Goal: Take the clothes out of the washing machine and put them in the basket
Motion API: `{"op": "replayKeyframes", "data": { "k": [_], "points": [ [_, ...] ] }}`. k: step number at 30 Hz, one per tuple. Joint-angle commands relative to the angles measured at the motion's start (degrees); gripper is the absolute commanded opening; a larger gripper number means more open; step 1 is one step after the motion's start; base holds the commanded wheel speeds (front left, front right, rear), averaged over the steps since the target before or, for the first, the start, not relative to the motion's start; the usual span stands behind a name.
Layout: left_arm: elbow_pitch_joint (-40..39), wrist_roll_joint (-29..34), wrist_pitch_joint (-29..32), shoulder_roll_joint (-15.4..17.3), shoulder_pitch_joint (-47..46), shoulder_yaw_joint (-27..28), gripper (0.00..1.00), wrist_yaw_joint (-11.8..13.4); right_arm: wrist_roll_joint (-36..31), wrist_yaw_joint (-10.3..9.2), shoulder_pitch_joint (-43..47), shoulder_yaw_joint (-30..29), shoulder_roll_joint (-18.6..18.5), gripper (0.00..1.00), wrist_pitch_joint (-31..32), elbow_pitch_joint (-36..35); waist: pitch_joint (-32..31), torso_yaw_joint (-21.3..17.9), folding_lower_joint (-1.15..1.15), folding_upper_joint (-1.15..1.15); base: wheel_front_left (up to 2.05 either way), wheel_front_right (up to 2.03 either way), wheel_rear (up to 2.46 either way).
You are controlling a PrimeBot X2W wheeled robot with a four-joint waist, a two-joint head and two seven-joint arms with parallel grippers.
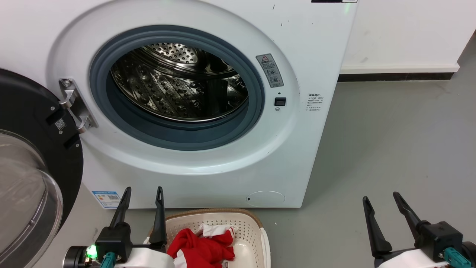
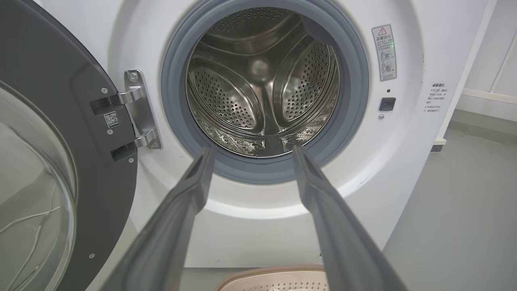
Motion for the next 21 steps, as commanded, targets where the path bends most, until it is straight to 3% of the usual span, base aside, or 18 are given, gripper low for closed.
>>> {"op": "replayKeyframes", "data": {
  "k": [1, 12, 13, 21],
  "points": [
    [-0.15, -0.12, 0.16, 0.44, 0.55, 0.00, 1.00, 0.26, 0.36, -0.06, 0.44, -0.03, 0.10, 1.00, -0.12, -0.30, 0.07, -0.04, 0.00, 0.00, 0.00, 0.00, 0.00],
    [-0.56, -0.73, 0.21, 0.87, 0.13, -0.11, 1.00, 0.66, 0.51, -0.06, -0.01, 0.07, 0.10, 1.00, -0.24, -0.08, 0.19, -0.29, 0.00, 0.00, 0.00, 0.00, 0.00],
    [0.93, -0.92, 0.28, 0.70, 0.11, -0.02, 0.00, 0.46, 0.45, 0.00, 0.14, 0.22, 0.01, 0.00, -0.05, 0.98, 0.20, -0.31, 0.00, 0.00, 0.00, 0.00, 0.00],
    [2.41, -10.30, 2.66, 0.51, -1.16, 1.26, 0.00, -0.62, 10.82, 0.00, -1.25, 0.28, -0.61, 0.00, 0.07, 2.83, 0.24, -0.33, 0.00, 0.00, 0.00, 0.00, 0.00]
  ]
}}
